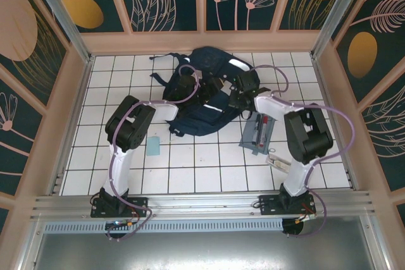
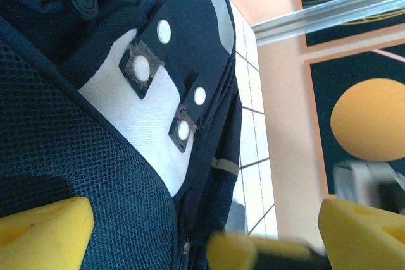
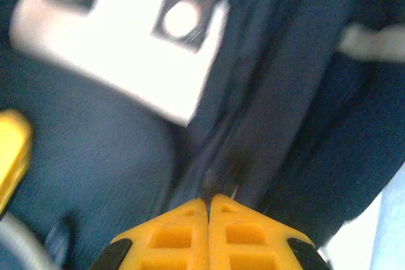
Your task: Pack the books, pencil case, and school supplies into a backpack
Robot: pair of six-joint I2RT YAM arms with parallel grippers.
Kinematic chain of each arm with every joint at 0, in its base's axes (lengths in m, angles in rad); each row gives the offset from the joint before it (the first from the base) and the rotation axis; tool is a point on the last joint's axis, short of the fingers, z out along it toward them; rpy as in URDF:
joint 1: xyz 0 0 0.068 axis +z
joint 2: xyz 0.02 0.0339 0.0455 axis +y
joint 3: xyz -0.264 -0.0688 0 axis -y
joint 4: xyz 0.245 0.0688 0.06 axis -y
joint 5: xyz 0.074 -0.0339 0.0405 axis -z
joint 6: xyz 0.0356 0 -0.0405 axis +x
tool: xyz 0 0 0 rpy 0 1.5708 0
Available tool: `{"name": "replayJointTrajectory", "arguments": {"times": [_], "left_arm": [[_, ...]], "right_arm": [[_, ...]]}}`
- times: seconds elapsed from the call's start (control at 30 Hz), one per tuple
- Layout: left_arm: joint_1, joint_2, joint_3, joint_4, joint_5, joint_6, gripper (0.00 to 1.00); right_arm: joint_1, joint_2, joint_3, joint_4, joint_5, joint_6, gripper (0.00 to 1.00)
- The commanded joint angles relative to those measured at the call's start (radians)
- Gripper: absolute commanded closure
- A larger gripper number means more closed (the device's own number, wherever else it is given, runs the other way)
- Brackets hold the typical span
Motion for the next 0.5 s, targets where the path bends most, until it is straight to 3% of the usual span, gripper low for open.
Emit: {"name": "replayJointTrajectory", "arguments": {"times": [0.0, 0.2, 0.4, 0.47], "left_arm": [[0.002, 0.079, 0.017, -0.045, -0.079, -0.003, 0.08], [0.002, 0.1, 0.023, -0.002, -0.102, -0.044, 0.08], [0.001, 0.067, 0.015, -0.041, -0.097, -0.005, 0.08], [0.001, 0.043, 0.011, -0.064, -0.091, 0.014, 0.08]], "right_arm": [[0.104, -0.071, -0.084, 0.054, 0.025, -0.061, 1.0], [0.146, -0.096, -0.183, 0.161, -0.032, -0.054, 1.0], [0.103, -0.143, -0.14, 0.083, 0.075, -0.091, 1.0], [0.088, -0.159, -0.111, 0.053, 0.102, -0.139, 0.93]]}}
